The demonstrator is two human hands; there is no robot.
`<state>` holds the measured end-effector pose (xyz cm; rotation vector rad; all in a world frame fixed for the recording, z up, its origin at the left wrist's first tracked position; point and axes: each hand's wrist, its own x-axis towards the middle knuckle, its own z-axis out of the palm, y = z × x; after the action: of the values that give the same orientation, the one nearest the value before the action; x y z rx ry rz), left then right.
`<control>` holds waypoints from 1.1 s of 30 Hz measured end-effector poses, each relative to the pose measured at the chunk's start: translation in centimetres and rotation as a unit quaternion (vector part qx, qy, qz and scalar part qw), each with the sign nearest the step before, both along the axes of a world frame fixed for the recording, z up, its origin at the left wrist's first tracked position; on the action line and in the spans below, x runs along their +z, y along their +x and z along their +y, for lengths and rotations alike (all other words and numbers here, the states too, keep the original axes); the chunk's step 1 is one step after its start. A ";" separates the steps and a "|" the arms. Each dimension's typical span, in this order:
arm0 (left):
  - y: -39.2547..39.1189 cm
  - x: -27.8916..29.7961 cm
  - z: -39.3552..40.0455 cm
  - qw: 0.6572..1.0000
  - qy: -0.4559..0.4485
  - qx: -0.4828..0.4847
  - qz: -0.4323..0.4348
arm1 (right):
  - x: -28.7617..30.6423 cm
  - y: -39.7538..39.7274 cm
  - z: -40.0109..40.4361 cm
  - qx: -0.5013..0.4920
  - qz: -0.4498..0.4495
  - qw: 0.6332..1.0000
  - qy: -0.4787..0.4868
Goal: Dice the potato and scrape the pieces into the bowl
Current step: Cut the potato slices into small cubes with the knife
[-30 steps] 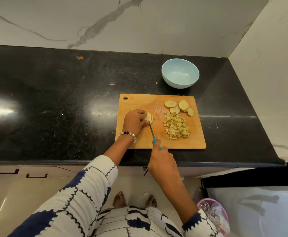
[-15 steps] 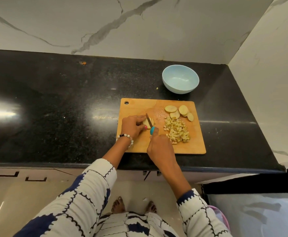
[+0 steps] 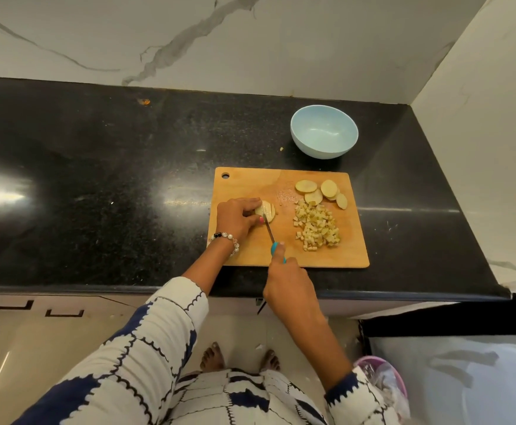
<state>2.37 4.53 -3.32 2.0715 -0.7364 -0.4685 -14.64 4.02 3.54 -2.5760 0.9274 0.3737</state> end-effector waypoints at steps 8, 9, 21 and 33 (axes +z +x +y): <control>0.3 -0.2 0.7 0.999 -0.019 -0.004 0.037 | 1.6 -0.3 -2.1 -0.035 -0.058 0.998 0.000; 0.4 -0.2 0.9 0.999 -0.021 -0.004 0.043 | 1.3 0.1 -2.4 -0.036 -0.079 0.996 -0.012; -0.1 -0.8 1.2 0.998 -0.062 0.012 0.011 | -0.9 3.2 -2.2 -0.005 -0.080 0.995 -0.052; -0.2 -0.9 1.0 0.997 -0.077 0.021 0.009 | 0.7 -0.2 0.4 -0.001 0.008 1.000 0.005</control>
<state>2.16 5.56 -4.24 1.9330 -0.6944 -0.3931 -14.85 4.38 4.25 -2.5654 0.9308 0.3969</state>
